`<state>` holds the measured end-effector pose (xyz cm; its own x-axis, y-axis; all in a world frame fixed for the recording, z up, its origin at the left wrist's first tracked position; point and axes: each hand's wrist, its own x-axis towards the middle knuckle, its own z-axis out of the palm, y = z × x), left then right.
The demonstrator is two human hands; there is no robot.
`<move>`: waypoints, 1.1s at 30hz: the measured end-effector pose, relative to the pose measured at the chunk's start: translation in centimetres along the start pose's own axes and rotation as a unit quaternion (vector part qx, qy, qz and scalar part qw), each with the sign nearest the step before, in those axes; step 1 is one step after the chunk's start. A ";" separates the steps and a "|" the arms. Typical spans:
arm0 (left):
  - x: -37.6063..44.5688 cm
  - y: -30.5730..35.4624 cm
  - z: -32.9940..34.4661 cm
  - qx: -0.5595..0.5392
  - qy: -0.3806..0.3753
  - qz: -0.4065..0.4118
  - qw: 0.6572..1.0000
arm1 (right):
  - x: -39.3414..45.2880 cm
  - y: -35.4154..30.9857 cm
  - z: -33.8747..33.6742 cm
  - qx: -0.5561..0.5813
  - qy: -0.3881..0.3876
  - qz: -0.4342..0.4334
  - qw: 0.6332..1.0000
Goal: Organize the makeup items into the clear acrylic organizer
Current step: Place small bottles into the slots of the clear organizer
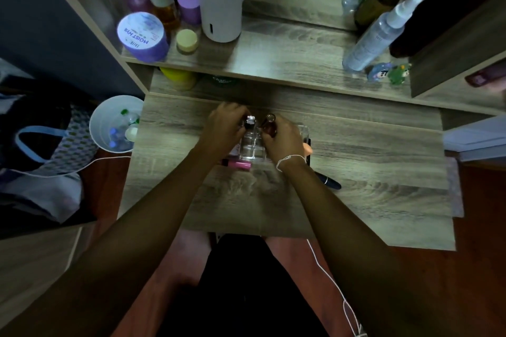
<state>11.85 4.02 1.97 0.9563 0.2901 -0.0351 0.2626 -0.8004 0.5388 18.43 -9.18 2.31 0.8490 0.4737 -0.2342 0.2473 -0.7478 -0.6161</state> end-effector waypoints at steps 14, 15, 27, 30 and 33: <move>-0.5 -0.4 1.4 0.039 -0.003 -0.045 0.998 | -0.5 -0.3 -0.3 -0.008 0.004 0.002 1.000; -0.5 -0.4 1.4 0.034 0.001 -0.048 0.998 | -0.6 -0.3 -0.3 -0.004 0.003 0.004 1.000; -0.5 -0.3 0.8 0.040 0.016 -0.040 0.998 | -0.9 -0.2 -0.1 0.001 0.028 -0.005 1.000; -0.5 -0.1 0.7 0.032 0.026 -0.042 0.998 | -1.2 -0.3 -0.3 0.024 0.039 -0.017 0.999; -1.1 0.3 0.8 0.018 0.048 -0.043 0.998 | -2.4 0.2 -0.8 0.058 0.067 -0.027 0.996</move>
<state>10.98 3.01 1.51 0.9136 0.4066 0.0026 0.3495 -0.7885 0.5061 16.79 -10.83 3.38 0.8925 0.4394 -0.1018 0.2442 -0.6605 -0.7100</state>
